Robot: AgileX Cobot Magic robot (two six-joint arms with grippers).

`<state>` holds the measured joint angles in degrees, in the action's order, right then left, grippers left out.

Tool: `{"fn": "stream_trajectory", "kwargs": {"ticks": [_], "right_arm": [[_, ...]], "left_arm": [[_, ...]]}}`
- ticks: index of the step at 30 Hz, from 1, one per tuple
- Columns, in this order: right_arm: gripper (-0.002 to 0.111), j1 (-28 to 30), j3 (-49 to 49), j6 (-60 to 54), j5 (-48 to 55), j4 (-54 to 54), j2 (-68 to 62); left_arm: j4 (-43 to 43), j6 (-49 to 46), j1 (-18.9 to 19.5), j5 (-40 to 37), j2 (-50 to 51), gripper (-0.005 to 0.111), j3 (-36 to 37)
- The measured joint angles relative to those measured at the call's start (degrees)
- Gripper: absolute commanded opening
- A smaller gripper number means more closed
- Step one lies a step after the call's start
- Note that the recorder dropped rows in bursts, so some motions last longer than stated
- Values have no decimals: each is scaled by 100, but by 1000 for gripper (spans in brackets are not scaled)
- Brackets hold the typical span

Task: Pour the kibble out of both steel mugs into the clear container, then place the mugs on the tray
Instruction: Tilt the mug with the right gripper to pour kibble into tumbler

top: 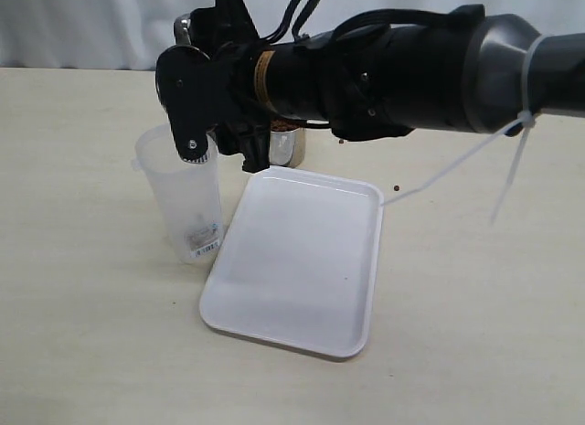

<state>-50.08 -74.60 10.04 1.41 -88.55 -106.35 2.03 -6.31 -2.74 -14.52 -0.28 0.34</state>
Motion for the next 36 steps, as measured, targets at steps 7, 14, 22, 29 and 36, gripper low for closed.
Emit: {"fn": "stream_trajectory", "kwargs": {"ticks": [7,14,22,29,36], "right_arm": [[5,0,-177,0,0,-41,-11],[5,0,-202,0,0,-41,-11],[5,0,-202,-322,0,-41,-11],[5,0,-202,-515,-141,-41,-11],[5,0,-202,-860,-281,-84,-11]], "left_arm": [[0,0,0,0,0,0,0],[0,0,0,0,0,0,0],[0,0,0,0,0,0,0],[0,0,0,0,0,0,0],[0,0,0,0,0,0,0]]}}
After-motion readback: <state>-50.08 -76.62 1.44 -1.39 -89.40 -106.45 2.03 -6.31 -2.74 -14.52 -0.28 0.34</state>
